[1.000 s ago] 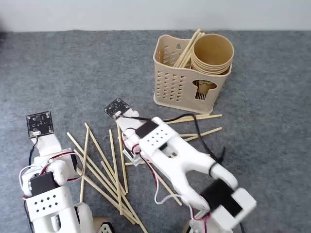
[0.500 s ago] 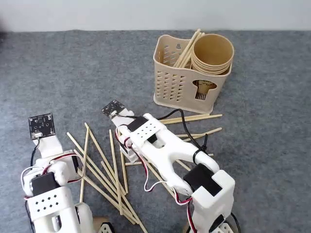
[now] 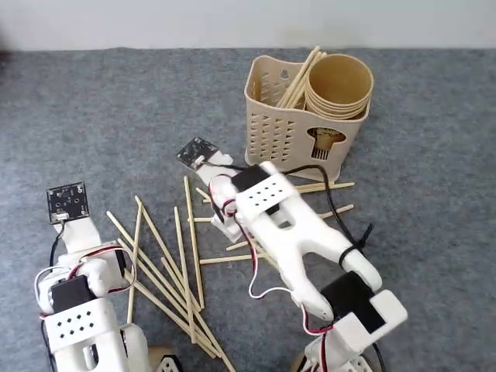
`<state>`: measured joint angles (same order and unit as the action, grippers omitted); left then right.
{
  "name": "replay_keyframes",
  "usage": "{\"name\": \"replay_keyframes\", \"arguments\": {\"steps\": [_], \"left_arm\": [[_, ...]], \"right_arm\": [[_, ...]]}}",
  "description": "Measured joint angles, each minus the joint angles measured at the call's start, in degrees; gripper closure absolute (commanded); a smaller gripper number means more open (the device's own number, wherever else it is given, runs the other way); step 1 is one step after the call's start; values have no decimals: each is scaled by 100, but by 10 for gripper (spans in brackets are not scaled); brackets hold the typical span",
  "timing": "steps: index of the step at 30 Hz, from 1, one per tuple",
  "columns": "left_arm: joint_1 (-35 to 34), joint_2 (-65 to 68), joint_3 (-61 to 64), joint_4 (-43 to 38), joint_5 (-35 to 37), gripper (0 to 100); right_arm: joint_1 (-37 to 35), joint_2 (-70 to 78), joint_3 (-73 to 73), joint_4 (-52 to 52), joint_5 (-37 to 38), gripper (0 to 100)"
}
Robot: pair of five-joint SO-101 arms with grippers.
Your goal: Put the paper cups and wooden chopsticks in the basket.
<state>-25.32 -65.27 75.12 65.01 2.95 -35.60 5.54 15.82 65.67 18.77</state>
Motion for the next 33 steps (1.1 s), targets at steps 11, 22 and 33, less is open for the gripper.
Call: {"name": "replay_keyframes", "arguments": {"steps": [11,22,33], "left_arm": [[0,0,0,0,0,928],[0,0,97,-132,0,928],[0,0,97,-132,0,928]], "right_arm": [[44,668,-149,-985,510,987],[44,1538,-1178,-844,255,894],[44,1582,-2004,246,105,892]]}}
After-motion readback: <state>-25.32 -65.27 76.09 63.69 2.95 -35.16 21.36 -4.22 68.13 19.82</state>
